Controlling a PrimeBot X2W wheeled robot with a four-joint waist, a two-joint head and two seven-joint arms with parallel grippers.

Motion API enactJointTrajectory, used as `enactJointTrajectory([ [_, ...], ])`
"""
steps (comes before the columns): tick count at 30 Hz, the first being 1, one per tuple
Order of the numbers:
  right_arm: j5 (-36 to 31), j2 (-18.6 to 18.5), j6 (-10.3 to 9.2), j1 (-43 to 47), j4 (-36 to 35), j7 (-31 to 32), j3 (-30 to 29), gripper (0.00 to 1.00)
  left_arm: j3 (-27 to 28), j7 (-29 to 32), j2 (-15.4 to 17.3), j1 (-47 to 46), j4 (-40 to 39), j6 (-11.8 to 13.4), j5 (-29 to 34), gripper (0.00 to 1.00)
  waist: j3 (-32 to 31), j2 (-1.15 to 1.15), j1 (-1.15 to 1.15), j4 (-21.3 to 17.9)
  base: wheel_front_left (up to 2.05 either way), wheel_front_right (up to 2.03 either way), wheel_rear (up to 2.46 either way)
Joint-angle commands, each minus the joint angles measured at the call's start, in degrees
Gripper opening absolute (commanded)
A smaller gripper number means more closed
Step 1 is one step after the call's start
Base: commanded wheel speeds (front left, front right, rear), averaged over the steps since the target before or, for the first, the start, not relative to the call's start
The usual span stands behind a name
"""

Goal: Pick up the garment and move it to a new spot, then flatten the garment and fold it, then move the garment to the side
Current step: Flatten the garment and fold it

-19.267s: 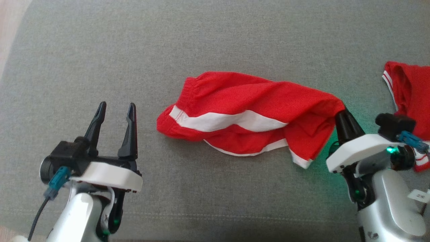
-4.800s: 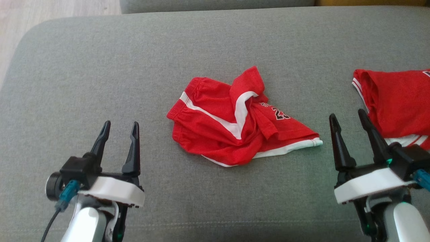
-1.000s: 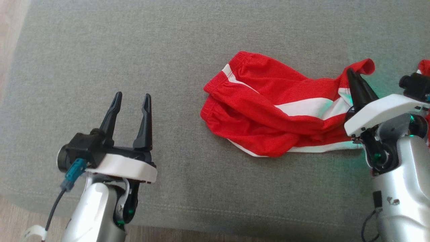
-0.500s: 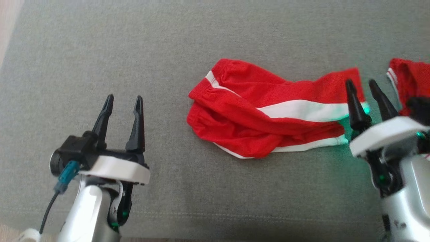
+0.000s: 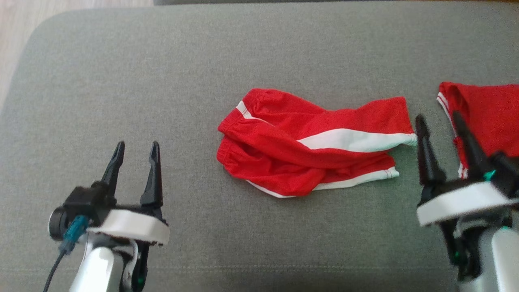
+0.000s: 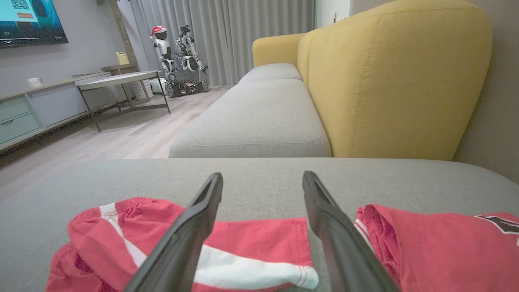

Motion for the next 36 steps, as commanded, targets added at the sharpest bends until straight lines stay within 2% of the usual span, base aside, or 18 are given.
enactJointTrajectory([
  [1,-0.8,0.3,-0.04,0.8,-2.8,-0.6,1.5,1.00,2.2,0.2,1.4,-0.5,-2.3,0.4,0.3,1.00,-1.0,0.00,0.00,-0.2,0.00,0.00,0.00],
  [8,-1.4,1.6,-0.04,4.9,-3.6,-0.7,1.9,1.00,2.2,1.6,2.4,2.1,-4.0,1.1,0.3,1.00,-2.8,0.00,0.00,-0.7,0.00,0.00,0.00],
  [26,-0.9,2.1,-0.04,5.0,-3.7,-0.1,1.8,1.00,0.6,3.0,2.9,1.8,-5.7,1.2,0.2,1.00,-3.0,0.00,0.00,-0.5,0.00,0.00,0.00],
  [28,-0.8,2.2,-0.04,4.9,-3.8,-0.1,1.8,1.00,0.1,3.3,2.9,0.7,-5.8,0.6,0.0,1.00,-2.6,0.00,0.00,-0.4,0.00,0.00,0.00],
  [32,-0.8,2.3,-0.04,4.2,-4.2,0.0,1.7,1.00,-1.9,4.9,2.4,-4.7,-4.8,-2.4,-1.1,1.00,-1.1,0.00,0.00,-0.5,0.00,0.00,0.00],
  [36,-0.8,2.3,-0.04,2.8,-4.3,0.0,2.0,1.00,-4.5,8.2,1.2,-12.6,-0.6,-5.4,-1.7,1.00,0.8,0.00,0.00,-1.3,0.00,0.00,0.00],
])
